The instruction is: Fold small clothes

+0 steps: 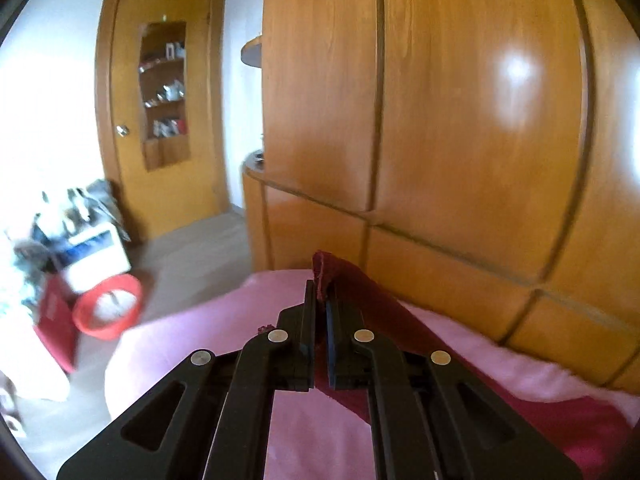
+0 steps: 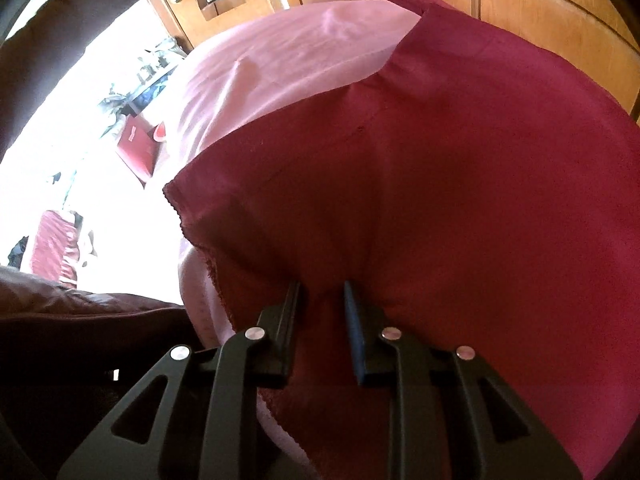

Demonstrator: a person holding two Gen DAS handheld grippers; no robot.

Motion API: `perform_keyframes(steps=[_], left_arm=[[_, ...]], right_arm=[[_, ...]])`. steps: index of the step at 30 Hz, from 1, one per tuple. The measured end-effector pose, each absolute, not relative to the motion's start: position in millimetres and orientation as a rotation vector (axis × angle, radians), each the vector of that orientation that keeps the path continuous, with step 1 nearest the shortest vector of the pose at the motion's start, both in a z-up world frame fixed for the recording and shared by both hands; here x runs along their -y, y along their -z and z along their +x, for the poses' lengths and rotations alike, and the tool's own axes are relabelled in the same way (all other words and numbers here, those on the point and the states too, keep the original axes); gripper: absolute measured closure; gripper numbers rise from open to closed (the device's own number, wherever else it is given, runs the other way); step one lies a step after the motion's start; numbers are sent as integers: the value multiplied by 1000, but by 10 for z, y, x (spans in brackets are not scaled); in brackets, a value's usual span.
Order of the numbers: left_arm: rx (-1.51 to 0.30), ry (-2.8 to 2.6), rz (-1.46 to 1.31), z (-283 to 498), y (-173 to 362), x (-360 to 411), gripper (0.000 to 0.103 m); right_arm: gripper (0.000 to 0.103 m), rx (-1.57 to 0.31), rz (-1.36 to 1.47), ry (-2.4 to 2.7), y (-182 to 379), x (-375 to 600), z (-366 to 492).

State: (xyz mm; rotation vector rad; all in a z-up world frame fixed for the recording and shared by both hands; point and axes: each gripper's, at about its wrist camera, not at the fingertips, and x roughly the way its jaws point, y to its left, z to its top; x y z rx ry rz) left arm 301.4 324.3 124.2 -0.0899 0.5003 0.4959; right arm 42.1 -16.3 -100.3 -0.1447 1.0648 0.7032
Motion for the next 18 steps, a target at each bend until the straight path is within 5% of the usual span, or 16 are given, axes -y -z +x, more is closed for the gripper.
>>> perform_keyframes(steps=[8, 11, 18], left_arm=[[-824, -680, -114, 3303, -173, -3669, 96], [-862, -687, -163, 3147, 59, -3769, 79], [-834, -390, -155, 2577, 236, -3064, 78]], right_arm=[[45, -1055, -29, -685, 858, 396, 466], [44, -1043, 60, -632, 782, 650, 508], [45, -989, 380, -282, 731, 2000, 496]])
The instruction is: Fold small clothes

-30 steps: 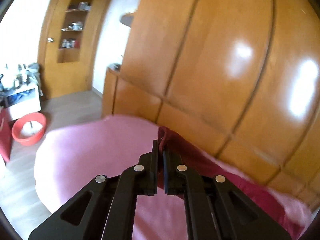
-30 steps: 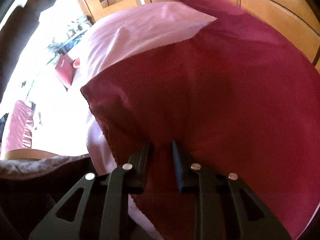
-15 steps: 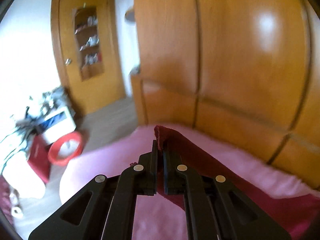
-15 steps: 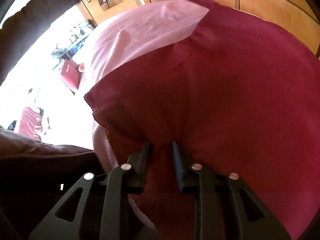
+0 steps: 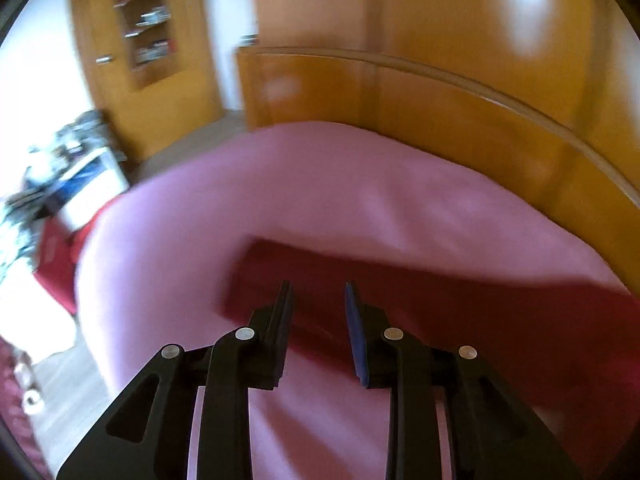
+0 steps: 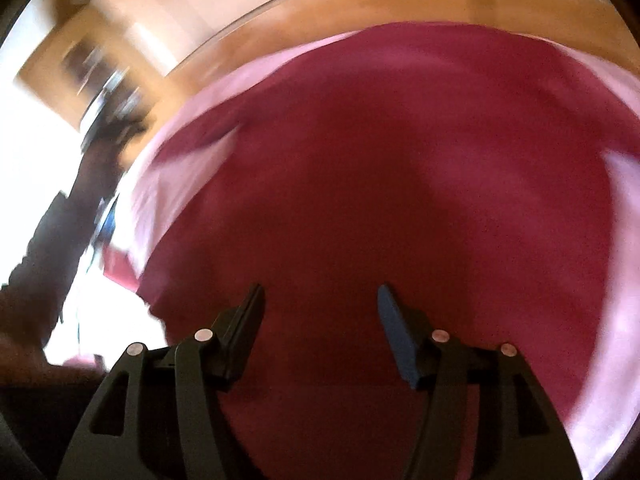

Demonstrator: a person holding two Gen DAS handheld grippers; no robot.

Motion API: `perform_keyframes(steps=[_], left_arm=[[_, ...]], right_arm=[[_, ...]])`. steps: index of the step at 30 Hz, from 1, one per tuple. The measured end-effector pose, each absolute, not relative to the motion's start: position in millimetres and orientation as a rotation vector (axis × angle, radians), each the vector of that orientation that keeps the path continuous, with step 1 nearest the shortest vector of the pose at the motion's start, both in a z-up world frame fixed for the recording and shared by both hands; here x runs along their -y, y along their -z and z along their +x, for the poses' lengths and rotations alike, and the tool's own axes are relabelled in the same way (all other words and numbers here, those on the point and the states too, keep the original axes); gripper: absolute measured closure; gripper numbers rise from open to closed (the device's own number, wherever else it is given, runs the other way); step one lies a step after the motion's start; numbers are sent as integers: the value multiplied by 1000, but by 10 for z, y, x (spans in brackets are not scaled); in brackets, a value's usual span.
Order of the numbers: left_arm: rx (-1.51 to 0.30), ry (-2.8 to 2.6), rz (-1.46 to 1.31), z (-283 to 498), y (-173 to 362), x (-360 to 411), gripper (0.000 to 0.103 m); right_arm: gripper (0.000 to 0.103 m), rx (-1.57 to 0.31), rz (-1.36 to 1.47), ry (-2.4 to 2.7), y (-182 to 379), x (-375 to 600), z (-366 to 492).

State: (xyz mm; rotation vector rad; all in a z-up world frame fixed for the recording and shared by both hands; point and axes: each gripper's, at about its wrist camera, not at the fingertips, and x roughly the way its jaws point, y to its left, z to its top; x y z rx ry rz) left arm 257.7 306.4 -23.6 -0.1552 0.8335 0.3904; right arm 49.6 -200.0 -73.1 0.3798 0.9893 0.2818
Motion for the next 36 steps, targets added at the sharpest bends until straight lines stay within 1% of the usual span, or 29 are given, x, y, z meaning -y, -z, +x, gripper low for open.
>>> perform_keyframes(steps=[4, 6, 8, 10, 14, 15, 18, 19, 20, 21, 23, 25, 27, 29, 31, 32, 34, 35, 36], left_arm=[[-842, -140, -107, 2122, 341, -2346, 78], [-856, -38, -108, 1930, 396, -2079, 78], [-889, 55, -139, 1734, 485, -1797, 78], [-913, 107, -159, 1644, 531, -1547, 78], [-938, 175, -172, 1424, 597, -1147, 78], [-947, 192, -177, 1373, 613, -1043, 78], [-977, 237, -166, 1263, 665, -711, 78], [-987, 247, -159, 1299, 683, -670, 78], [-1001, 261, -144, 1269, 717, -543, 78], [-1010, 268, -132, 1238, 744, -386, 78], [-1028, 289, -123, 1225, 783, -321, 78], [-1044, 318, -114, 1158, 841, -227, 78], [-1056, 334, -92, 1124, 908, -126, 78], [-1078, 356, -101, 1100, 983, -84, 78], [-1076, 355, -95, 1102, 1006, -81, 78], [-1076, 357, -95, 1100, 1017, -83, 78], [-1079, 366, -109, 1100, 1028, -105, 78], [-1082, 370, -117, 1111, 1028, -126, 78], [-1083, 371, -123, 1090, 1015, -166, 78]], right_arm=[[47, -885, 553, 50, 662, 3161, 208], [50, -818, 756, 191, 730, 3828, -70], [50, -759, 878, 247, 816, 4243, -266], [50, -713, 988, 288, 962, 4578, -355], [50, -623, 1145, 358, 1217, 4905, -320], [51, -592, 1189, 358, 1289, 4969, -279], [59, -539, 1204, 364, 1315, 5024, -154], [64, -531, 1204, 362, 1302, 5047, -108], [82, -530, 1195, 367, 1273, 5083, -76], [97, -520, 1163, 390, 1172, 5120, -51], [98, -475, 1105, 404, 982, 5183, -63], [98, -413, 989, 423, 629, 5126, -127], [98, -423, 888, 462, 428, 5135, -114], [98, -486, 858, 509, 480, 5146, -95], [98, -562, 885, 536, 684, 5260, -125], [97, -583, 910, 528, 769, 5243, -72], [89, -580, 1014, 494, 958, 5289, -105], [63, -559, 1056, 480, 1032, 5286, -155], [40, -517, 1105, 483, 1066, 5307, -222]])
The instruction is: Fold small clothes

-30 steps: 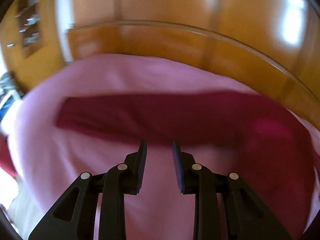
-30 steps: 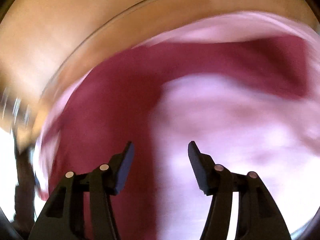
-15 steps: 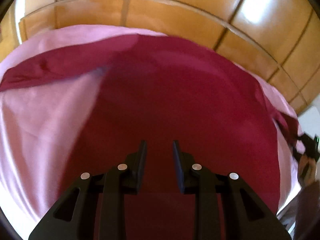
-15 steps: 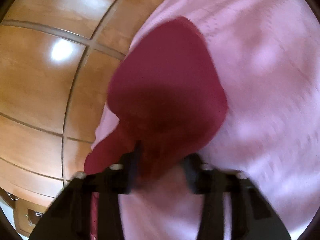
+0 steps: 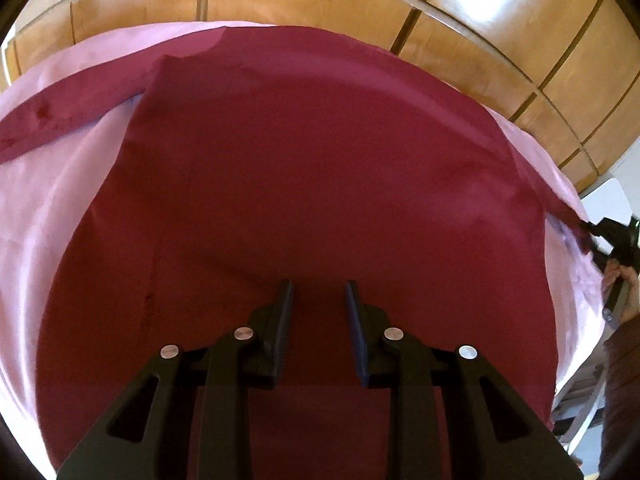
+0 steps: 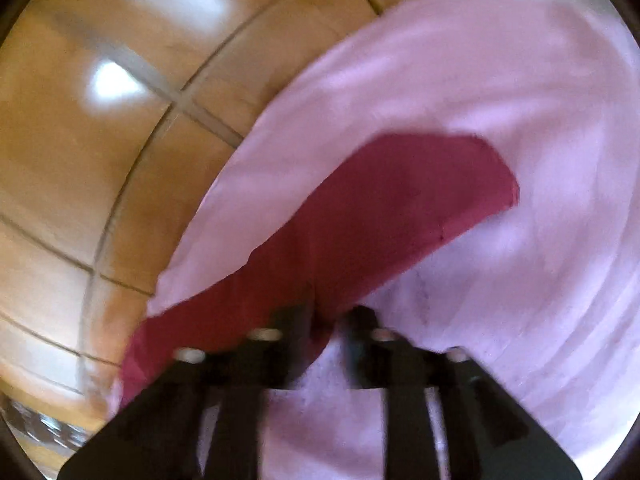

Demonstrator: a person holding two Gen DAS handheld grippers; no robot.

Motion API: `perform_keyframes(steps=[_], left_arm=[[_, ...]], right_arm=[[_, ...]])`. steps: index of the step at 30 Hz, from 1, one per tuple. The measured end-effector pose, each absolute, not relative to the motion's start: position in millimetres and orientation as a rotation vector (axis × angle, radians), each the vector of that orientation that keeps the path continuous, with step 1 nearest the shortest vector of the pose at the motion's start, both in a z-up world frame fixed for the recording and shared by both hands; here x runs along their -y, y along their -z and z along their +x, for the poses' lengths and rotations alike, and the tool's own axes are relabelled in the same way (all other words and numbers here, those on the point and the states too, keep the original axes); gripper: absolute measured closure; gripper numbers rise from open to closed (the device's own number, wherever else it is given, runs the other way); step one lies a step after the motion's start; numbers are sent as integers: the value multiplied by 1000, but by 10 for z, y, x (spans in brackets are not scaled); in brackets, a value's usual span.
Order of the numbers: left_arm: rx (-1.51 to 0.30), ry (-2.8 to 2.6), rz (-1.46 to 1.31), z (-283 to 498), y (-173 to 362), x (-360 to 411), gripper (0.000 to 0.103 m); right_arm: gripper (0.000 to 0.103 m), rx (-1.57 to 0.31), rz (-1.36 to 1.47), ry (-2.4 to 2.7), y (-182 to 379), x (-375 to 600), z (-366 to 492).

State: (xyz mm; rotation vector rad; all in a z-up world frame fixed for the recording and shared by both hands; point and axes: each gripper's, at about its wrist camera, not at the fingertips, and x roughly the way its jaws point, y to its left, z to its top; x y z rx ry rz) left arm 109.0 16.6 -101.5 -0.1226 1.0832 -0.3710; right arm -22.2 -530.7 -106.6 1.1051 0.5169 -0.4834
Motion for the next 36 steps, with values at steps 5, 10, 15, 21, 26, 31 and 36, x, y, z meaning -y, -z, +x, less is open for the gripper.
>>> perform_keyframes(steps=[5, 10, 15, 21, 26, 31, 36], left_arm=[[-1084, 373, -135, 1078, 1023, -198, 78], [-1079, 396, -134, 1046, 1010, -182, 78], [-1079, 463, -108, 919, 1021, -151, 78], [-1089, 491, -173, 768, 1081, -299, 78], [-1092, 500, -234, 775, 1037, -374, 78], [-1064, 488, -278, 838, 929, -490, 78], [-1007, 465, -320, 978, 760, -653, 78]], right_arm=[[55, -477, 1144, 556, 1089, 5560, -309], [96, -499, 1031, 590, 713, 5646, -152], [97, -454, 840, 551, -6, 5466, 308], [97, -466, 621, 293, -681, 4444, 1364], [97, -570, 440, 41, -685, 3072, 2226], [85, -697, 283, -176, -364, 1816, 2698], [27, -685, 296, -246, -247, 1597, 2537]])
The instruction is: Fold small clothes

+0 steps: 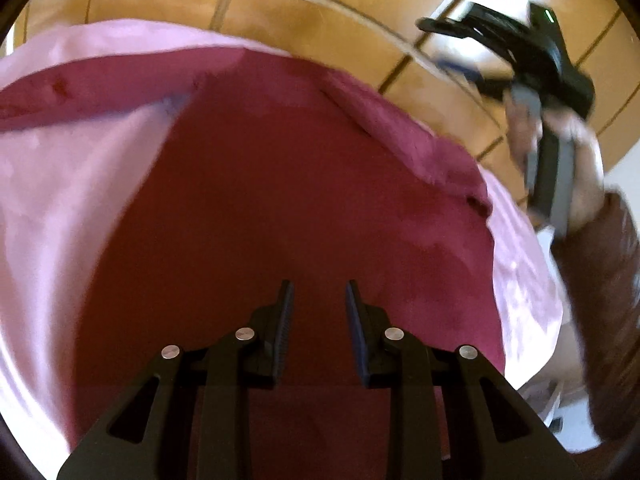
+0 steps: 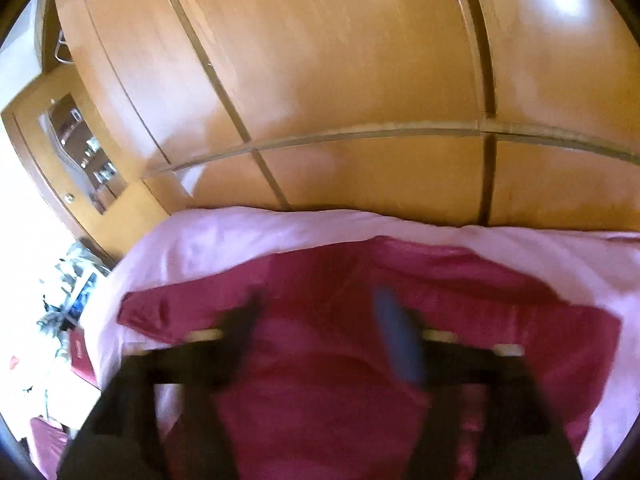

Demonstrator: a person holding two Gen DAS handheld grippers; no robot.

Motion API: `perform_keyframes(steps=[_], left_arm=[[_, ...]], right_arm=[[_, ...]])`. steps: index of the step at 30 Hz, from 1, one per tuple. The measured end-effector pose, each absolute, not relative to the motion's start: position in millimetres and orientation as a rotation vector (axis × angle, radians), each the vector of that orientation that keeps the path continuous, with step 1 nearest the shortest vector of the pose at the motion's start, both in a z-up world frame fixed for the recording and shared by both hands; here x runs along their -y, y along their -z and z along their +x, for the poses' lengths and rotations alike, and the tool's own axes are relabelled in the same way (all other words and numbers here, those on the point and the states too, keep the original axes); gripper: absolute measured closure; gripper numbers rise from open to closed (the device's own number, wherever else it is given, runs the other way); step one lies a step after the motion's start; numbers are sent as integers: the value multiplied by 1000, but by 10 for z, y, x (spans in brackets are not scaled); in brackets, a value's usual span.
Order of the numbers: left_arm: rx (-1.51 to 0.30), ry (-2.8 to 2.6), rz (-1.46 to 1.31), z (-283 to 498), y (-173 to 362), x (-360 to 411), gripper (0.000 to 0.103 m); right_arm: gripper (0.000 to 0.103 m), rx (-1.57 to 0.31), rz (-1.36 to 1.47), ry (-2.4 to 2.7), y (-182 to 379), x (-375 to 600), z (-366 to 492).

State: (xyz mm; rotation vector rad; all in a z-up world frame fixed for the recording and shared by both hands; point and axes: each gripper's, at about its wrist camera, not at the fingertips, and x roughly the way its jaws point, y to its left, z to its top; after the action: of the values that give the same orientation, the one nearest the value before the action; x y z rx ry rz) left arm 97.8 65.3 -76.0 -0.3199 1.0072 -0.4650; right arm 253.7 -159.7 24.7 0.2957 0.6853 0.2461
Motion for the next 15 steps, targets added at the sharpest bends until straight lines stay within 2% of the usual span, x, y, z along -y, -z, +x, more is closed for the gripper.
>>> perform_keyframes(steps=[6, 15], left_arm=[[-974, 441, -348, 1333, 664, -693, 78], [-995, 427, -337, 2477, 635, -281, 78]], right_arm=[[27, -688, 411, -193, -70, 2132, 2093], [26, -829, 450, -140, 702, 2435, 1108]])
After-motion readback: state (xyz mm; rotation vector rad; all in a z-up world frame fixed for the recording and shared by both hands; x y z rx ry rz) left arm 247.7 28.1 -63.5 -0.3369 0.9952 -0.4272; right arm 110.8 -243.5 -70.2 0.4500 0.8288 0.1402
